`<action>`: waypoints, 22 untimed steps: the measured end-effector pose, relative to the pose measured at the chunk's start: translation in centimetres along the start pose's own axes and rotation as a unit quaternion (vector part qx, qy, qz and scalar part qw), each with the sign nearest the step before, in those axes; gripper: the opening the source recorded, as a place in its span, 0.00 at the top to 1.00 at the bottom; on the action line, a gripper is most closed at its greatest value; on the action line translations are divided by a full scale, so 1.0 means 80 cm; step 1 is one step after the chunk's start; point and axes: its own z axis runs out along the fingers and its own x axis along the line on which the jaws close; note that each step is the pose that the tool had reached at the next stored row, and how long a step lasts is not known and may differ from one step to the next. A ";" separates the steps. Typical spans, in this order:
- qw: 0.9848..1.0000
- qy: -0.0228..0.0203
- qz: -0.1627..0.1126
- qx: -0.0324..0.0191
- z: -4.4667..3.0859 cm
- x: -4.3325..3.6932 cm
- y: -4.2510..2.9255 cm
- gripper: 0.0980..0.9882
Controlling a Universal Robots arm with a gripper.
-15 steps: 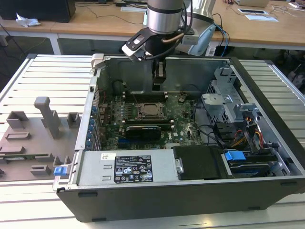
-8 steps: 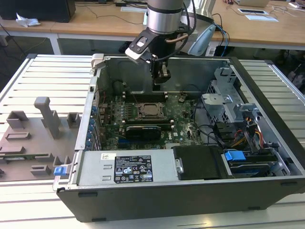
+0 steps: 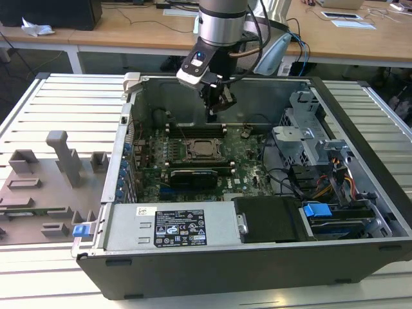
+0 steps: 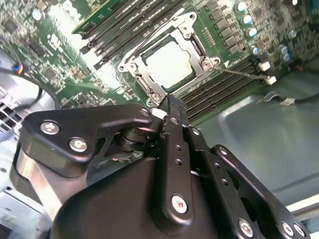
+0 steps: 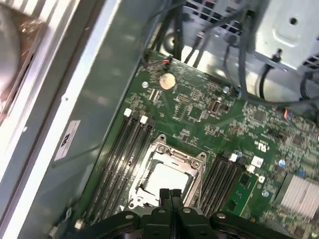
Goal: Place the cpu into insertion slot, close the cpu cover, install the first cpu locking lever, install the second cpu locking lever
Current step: 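Install the first cpu locking lever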
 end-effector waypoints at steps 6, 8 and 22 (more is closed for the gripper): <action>0.996 0.000 -0.092 0.000 0.0000 0.000 0.0000 0.99; 0.994 0.000 -0.108 0.000 0.0000 0.000 0.0000 0.99; 0.982 0.000 -0.190 0.000 0.0000 0.000 0.0000 0.99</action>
